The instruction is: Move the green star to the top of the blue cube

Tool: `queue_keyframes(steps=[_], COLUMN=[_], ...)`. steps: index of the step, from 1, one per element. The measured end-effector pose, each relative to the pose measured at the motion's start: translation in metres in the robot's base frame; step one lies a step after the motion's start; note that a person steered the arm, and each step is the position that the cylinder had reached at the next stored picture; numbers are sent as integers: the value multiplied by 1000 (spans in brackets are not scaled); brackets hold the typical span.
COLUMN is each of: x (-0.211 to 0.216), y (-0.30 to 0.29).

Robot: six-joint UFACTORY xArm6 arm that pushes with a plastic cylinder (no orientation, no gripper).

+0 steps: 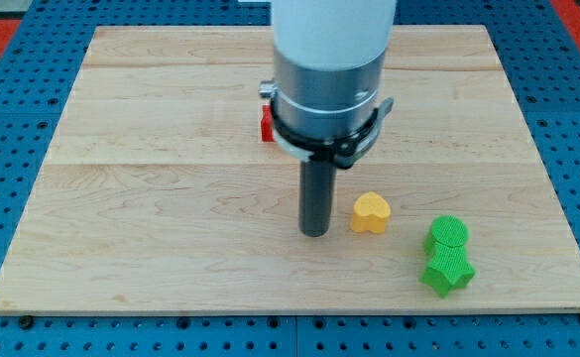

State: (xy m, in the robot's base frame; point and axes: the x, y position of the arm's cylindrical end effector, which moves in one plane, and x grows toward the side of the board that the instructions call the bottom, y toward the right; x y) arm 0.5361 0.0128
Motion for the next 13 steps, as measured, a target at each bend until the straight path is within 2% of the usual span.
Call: queue_keyframes(steps=[1, 2, 3, 5, 7, 9, 11, 13], x=[12, 58, 82, 81, 38, 2, -39, -61], y=[31, 70, 67, 176, 168, 120, 120, 135])
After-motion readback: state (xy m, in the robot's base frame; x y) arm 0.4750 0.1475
